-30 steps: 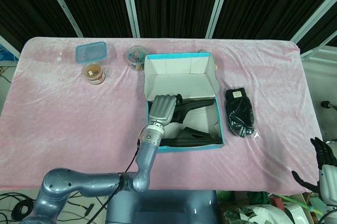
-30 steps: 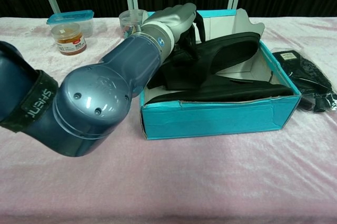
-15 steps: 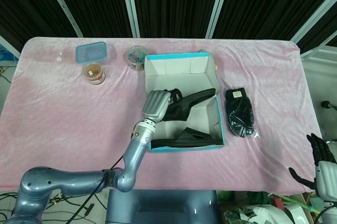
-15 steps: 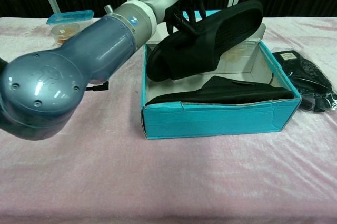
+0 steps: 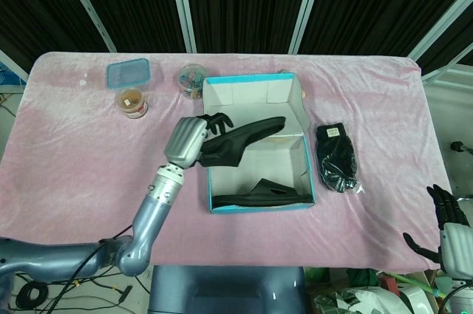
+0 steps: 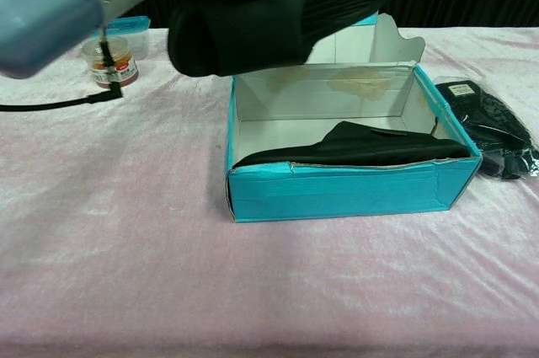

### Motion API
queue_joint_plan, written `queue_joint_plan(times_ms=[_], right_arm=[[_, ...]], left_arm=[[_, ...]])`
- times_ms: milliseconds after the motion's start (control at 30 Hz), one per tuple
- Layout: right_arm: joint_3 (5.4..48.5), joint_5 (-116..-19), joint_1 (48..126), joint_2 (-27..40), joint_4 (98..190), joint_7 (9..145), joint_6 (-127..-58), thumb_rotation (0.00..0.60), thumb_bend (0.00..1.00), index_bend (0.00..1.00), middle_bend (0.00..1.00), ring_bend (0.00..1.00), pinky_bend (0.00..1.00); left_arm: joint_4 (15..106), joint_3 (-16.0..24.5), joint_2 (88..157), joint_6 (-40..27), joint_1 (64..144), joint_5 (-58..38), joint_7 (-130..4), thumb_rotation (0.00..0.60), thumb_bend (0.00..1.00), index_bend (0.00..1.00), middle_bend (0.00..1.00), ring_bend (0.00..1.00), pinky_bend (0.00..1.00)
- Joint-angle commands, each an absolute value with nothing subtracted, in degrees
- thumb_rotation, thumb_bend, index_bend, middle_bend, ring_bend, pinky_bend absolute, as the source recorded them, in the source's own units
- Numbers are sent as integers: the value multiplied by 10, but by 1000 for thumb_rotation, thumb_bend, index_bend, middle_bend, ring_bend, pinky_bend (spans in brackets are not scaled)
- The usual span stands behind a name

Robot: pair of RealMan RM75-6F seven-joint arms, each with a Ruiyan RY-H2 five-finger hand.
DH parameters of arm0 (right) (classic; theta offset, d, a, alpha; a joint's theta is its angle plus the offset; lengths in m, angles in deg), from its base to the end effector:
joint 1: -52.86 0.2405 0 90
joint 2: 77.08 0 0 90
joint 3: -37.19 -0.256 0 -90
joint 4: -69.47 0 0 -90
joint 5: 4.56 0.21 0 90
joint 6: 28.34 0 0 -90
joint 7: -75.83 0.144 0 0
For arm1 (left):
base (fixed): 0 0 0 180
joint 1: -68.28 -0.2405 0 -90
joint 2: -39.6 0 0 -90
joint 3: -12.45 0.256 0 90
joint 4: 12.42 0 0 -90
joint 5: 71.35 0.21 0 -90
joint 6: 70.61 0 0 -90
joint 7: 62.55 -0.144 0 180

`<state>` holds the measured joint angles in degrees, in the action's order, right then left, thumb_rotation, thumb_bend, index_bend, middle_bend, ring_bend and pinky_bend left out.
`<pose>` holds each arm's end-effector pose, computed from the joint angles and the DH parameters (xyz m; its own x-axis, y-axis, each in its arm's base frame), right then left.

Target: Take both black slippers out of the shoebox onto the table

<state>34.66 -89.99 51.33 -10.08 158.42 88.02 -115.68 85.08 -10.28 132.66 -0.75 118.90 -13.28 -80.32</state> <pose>-0.3358 -0.1439 0.1533 0.2028 0.0095 0.9792 -0.9740 0.1051 0.2008 -0.0174 0.3504 0.0235 -0.0086 0.1030 0.9946 0.9128 -0.4052 0.0498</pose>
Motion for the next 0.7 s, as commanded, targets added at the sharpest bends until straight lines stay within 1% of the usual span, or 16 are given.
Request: queue_joint_plan(times_ms=[33, 133, 267, 400, 467, 500, 567, 600, 633, 667, 700], right_arm=[[346, -900, 515, -99, 1583, 881, -1155, 600, 105, 26, 43, 0, 177], [345, -903, 519, -98, 1581, 880, -1150, 600, 105, 26, 43, 0, 177], [345, -904, 522, -98, 1581, 879, -1148, 600, 106, 26, 43, 0, 177], [344, -904, 523, -99, 1584, 878, -1149, 600, 106, 27, 43, 0, 177], [345, -905, 522, -99, 1584, 876, -1148, 600, 106, 26, 43, 0, 177], [346, -904, 522, -98, 1585, 876, -1148, 600, 106, 26, 43, 0, 177], [346, -903, 521, -98, 1585, 876, -1148, 600, 106, 26, 43, 0, 177], [346, -903, 520, -98, 1585, 877, -1149, 600, 106, 26, 43, 0, 177], [346, -903, 520, -98, 1585, 877, -1150, 600, 105, 26, 43, 0, 177], [346, -903, 519, -98, 1585, 877, -1151, 600, 105, 26, 43, 0, 177], [346, -903, 519, -99, 1586, 876, -1152, 600, 104, 26, 43, 0, 177]], left_arm=[[889, -74, 1275, 21, 1146, -140, -844, 600, 456, 413, 595, 487, 563], [878, -62, 1255, 33, 1123, -169, -862, 600, 454, 413, 594, 487, 562], [854, -56, 1249, 35, 1114, -184, -873, 600, 453, 412, 596, 487, 562], [803, -47, 1254, 27, 1112, -206, -897, 600, 450, 410, 594, 487, 560], [755, -42, 1265, 10, 1118, -239, -930, 600, 429, 404, 588, 481, 555], [741, -42, 1270, 7, 1122, -246, -938, 600, 393, 395, 578, 470, 546], [726, -44, 1279, 6, 1124, -256, -949, 600, 249, 345, 528, 419, 498], [726, -44, 1280, 5, 1124, -262, -952, 600, 137, 279, 460, 350, 431], [728, -46, 1281, 5, 1124, -266, -955, 600, 47, 203, 377, 269, 353], [735, -49, 1280, 6, 1123, -268, -954, 600, 13, 155, 324, 216, 300], [742, -51, 1279, 10, 1121, -266, -951, 600, 0, 100, 260, 153, 233]])
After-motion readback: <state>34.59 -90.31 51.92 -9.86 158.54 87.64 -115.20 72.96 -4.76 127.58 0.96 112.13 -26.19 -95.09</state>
